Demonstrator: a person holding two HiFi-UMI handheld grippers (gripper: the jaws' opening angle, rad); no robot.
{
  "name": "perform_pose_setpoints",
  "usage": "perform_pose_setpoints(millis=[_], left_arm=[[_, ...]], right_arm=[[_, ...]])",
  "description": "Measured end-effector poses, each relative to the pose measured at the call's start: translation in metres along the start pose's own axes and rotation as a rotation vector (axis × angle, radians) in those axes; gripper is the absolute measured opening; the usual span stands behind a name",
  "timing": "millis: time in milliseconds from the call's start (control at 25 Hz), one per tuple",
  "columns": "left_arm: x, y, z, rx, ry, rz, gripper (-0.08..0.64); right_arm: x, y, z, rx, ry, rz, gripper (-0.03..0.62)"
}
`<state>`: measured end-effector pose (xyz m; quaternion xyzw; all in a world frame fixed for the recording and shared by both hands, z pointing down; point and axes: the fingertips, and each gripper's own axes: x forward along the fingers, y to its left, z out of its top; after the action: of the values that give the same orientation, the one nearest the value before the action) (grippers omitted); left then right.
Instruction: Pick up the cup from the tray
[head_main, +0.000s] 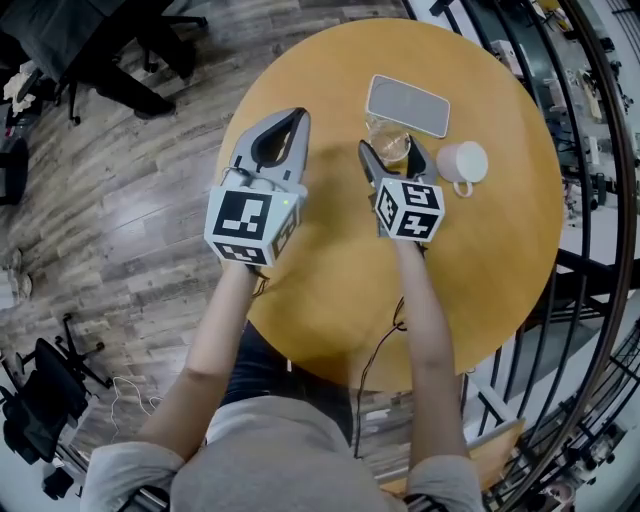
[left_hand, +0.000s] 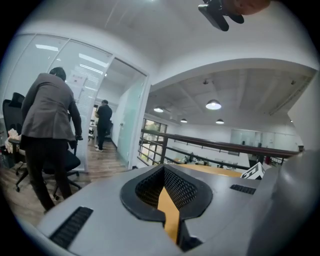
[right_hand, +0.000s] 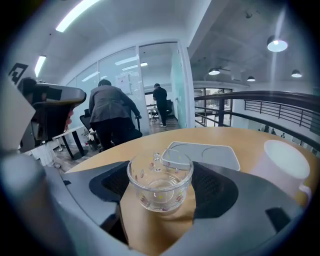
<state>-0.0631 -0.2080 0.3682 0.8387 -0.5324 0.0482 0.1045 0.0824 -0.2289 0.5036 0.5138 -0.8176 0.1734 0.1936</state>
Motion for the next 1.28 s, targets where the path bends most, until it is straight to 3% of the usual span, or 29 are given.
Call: perform_pose_setpoints(millis=[360, 840, 1280], left_arm=[[-0.003, 0.000, 0.001, 0.003, 0.004, 0.008, 0.006], [-0.010, 0.005, -0.004, -0.012, 0.013, 0.013, 0.006], [-0.016, -0.002, -0.001, -0.009, 0.003, 0.010, 0.006]], right_arm=[[0.003, 0.001, -0.020, 0.012, 0.028, -0.017, 0.339], [0.004, 0.015, -0.026, -0.106, 0.046, -0.022, 0.339], [-0.046, 0.017, 0.008, -0.054, -0.109, -0.078, 0.337]])
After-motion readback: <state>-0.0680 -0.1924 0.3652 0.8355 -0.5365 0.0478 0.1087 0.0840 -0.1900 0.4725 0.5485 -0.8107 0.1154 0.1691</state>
